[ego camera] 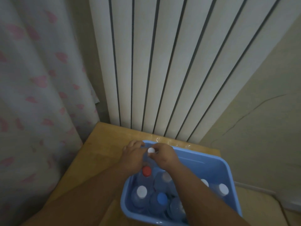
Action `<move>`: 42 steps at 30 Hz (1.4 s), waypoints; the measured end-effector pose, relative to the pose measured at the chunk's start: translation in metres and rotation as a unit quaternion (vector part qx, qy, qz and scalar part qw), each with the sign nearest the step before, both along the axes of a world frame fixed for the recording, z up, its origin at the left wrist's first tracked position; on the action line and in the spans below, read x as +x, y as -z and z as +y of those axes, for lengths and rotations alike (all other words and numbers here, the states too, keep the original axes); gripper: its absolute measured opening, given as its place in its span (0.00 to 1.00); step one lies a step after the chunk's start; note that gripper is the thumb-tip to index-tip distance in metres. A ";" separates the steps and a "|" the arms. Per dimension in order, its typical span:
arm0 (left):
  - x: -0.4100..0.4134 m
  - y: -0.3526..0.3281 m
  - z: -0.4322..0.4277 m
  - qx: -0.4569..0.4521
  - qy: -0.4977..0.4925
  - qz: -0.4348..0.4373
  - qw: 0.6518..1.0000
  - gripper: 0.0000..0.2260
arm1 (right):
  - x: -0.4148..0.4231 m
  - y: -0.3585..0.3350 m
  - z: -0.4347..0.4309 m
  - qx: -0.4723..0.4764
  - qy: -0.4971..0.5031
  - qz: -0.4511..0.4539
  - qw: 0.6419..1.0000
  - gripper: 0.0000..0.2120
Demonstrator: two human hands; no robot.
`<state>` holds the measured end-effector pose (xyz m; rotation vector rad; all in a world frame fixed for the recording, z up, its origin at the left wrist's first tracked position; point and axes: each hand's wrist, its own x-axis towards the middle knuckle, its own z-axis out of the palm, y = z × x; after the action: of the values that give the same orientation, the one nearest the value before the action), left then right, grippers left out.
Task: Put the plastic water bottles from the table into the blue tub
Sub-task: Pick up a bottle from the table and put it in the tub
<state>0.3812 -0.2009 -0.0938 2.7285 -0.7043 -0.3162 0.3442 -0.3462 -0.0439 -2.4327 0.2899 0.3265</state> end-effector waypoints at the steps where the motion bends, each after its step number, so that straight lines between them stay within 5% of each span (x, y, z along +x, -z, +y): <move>1: -0.001 0.000 0.001 0.003 0.002 0.000 1.000 0.24 | -0.001 -0.001 0.000 -0.002 -0.002 0.005 1.000 0.09; 7: -0.006 -0.010 0.012 -0.084 -0.052 0.063 0.993 0.23 | -0.018 -0.016 -0.004 -0.008 0.037 -0.007 0.999 0.20; 11: -0.016 -0.031 0.015 -0.192 -0.158 0.092 0.964 0.18 | -0.038 -0.033 -0.009 0.027 0.070 -0.047 0.996 0.16; 16: -0.051 -0.054 0.020 -0.231 -0.159 0.096 0.955 0.15 | -0.074 -0.044 -0.008 0.069 0.091 -0.093 0.989 0.13; 26: -0.147 -0.076 0.055 -0.242 -0.173 0.048 0.954 0.13 | -0.159 -0.042 0.024 0.101 0.049 -0.129 0.985 0.10; 42: -0.263 -0.044 0.163 -0.209 -0.059 0.155 0.964 0.10 | -0.310 -0.017 0.138 0.026 0.087 -0.051 0.995 0.12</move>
<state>0.1178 -0.0382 -0.0497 2.2413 -0.4581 -0.4924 0.0344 -0.2083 -0.0270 -2.3448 0.4399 0.1316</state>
